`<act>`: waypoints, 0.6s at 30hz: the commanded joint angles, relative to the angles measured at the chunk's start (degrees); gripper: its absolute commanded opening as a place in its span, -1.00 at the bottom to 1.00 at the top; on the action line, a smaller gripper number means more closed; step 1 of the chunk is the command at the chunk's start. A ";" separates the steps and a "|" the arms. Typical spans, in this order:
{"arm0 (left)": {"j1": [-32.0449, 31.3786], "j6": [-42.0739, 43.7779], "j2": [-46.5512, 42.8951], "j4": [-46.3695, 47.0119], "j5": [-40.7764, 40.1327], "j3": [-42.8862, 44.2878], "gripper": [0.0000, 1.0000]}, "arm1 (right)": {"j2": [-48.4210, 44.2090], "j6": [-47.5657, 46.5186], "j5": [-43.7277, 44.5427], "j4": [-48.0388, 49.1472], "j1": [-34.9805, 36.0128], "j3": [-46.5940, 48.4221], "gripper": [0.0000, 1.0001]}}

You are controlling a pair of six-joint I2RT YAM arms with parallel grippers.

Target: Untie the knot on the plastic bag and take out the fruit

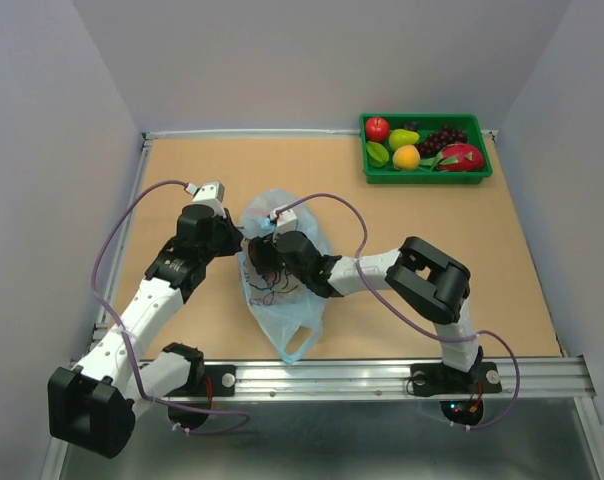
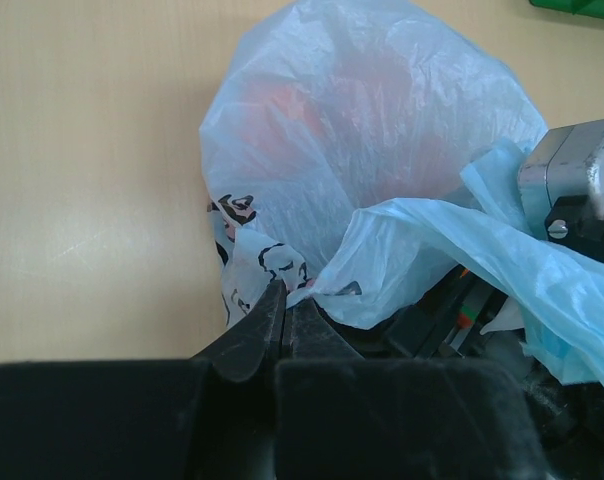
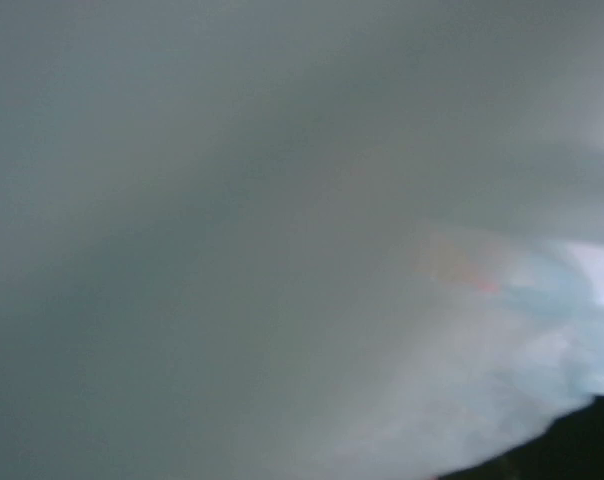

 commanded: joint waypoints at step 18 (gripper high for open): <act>-0.09 0.00 -0.44 1.83 -0.52 0.12 -0.92 | -2.96 3.85 -1.71 11.35 -0.76 -6.71 -0.20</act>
